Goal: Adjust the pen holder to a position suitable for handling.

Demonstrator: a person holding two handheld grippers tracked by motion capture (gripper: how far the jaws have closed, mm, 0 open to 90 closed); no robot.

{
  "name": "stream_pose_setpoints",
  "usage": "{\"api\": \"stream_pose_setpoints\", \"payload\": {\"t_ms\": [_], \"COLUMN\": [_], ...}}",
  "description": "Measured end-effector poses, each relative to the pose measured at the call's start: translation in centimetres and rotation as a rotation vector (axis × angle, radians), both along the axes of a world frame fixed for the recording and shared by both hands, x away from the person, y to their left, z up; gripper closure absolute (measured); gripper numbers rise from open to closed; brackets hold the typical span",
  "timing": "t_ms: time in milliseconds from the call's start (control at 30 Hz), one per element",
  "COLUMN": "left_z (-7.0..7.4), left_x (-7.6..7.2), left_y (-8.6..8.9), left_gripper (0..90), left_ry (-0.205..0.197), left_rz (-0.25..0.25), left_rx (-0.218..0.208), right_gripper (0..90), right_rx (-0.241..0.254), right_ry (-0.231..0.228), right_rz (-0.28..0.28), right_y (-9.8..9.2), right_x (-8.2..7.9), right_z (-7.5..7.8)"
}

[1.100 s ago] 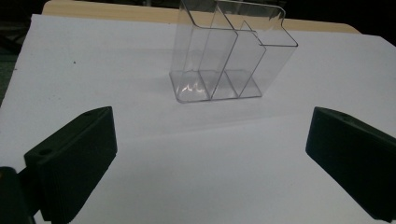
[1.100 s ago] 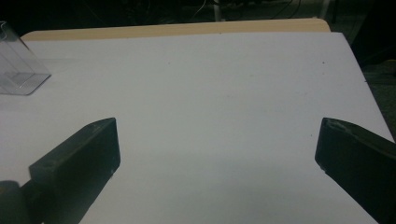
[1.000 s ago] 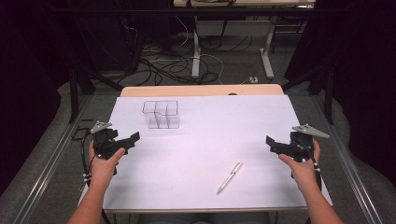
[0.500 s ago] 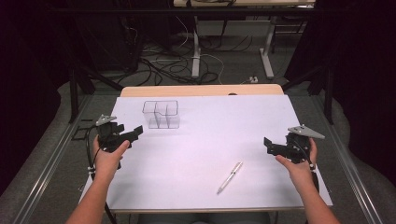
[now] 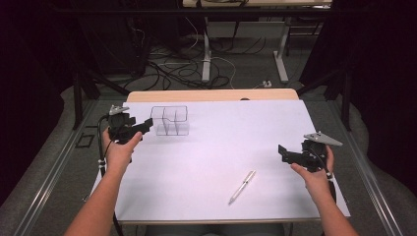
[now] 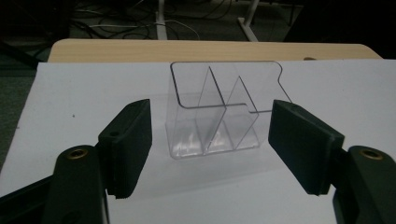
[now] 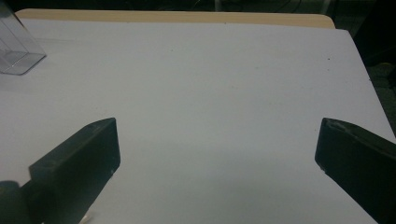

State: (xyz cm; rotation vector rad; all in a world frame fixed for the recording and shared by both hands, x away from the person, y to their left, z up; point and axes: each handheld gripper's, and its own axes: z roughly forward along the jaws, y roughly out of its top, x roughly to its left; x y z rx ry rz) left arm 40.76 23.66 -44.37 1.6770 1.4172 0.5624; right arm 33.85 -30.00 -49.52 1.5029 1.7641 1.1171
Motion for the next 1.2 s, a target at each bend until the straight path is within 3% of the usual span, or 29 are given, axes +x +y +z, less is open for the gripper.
{"api": "stream_pose_setpoints", "payload": {"t_ms": [100, 133, 633, 733, 867, 1200], "left_z": [0.6, 0.8, 3.0, 3.2, 3.2, 2.1], "left_x": [0.5, 0.7, 3.5, 4.0, 4.6, 6.3], "left_y": [-0.2, -0.2, -0.8, -1.0, -1.3, -1.5], "left_gripper": [34.2, 34.6, 41.4, 41.9, 44.1, 46.4], "left_ry": [-0.014, -0.013, -0.022, -0.019, -0.048, -0.001], "left_rz": [0.018, 0.020, 0.037, 0.038, 0.056, 0.060], "left_rx": [0.012, 0.013, 0.051, 0.057, 0.068, 0.078], "right_gripper": [0.0, 0.0, 0.0, 0.0, 0.0, 0.0], "right_rx": [-0.012, -0.003, 0.016, 0.021, 0.024, 0.025], "right_ry": [0.027, 0.009, 0.014, 0.017, 0.019, 0.006], "right_rz": [0.011, 0.009, -0.009, -0.010, -0.005, -0.010], "right_y": [-0.2, -0.2, -0.6, -0.6, -0.6, -0.7], "right_x": [-0.1, 0.0, 0.1, 0.1, 0.2, 0.4], "right_z": [0.1, 0.0, -0.2, -0.2, -0.3, -0.5]}}
